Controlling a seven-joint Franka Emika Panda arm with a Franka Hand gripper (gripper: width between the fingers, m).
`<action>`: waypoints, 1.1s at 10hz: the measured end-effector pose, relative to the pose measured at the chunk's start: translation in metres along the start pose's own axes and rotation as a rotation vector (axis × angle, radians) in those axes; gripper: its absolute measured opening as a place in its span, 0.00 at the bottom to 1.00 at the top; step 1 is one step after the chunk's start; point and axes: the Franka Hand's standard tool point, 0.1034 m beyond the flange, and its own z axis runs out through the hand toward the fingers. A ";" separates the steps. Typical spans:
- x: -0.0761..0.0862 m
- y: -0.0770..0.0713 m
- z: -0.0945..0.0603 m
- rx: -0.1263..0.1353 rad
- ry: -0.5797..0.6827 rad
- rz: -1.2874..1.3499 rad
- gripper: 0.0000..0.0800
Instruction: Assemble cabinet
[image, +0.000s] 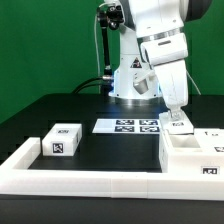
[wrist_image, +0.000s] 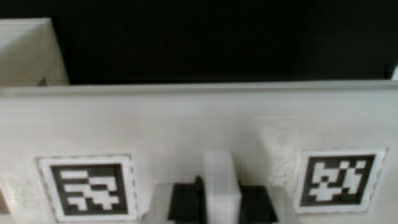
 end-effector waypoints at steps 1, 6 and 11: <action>-0.002 0.000 0.000 0.015 0.001 0.005 0.08; 0.002 0.001 0.005 0.109 0.016 0.020 0.08; -0.005 -0.005 0.003 0.104 0.007 0.036 0.08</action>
Offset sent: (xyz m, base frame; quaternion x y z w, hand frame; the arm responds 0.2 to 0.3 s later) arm 0.0374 0.0136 -0.0047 -0.0062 0.0175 -0.0042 0.9998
